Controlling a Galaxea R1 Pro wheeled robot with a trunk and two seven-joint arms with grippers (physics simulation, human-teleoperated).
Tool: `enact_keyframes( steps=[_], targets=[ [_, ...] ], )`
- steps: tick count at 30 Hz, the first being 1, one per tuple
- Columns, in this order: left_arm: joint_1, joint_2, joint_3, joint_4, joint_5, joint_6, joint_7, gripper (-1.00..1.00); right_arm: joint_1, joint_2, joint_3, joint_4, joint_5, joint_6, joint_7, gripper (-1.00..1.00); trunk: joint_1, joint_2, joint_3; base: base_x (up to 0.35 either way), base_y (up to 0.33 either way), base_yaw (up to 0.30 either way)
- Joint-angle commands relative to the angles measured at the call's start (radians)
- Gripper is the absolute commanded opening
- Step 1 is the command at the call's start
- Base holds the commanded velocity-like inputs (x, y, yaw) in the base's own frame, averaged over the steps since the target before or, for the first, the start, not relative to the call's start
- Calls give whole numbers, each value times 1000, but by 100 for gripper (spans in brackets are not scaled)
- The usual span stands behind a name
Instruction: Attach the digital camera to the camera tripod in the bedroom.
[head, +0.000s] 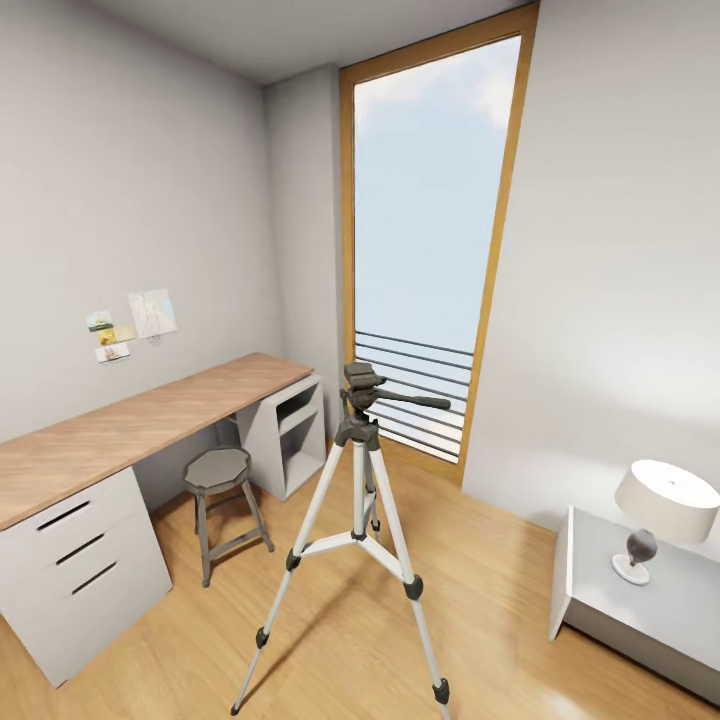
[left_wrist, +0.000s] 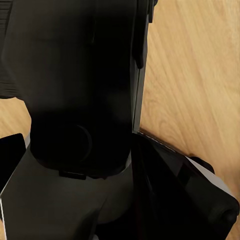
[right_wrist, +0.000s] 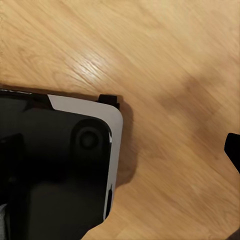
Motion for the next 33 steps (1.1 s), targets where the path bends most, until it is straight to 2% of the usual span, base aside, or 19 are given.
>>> enact_keyframes(
  steps=[1, 25, 33],
  targets=[
    [0, 0, -8, 0, 8, 0, 0, -100, -1, 0, -8, 2, 9, 0, 2, 100, 0, -1, 0, 0, 0, 0],
    [0, 0, -7, 0, 9, 0, 0, -100, -1, 6, -9, 2, 9, 5, 0, 100, 0, -1, 0, 0, -58, 1],
    [0, 1, -7, 0, 9, 0, 0, -100, -1, 4, -9, 2, 9, 5, -2, 100, 0, -1, 0, 0, -1, 193]
  ],
)
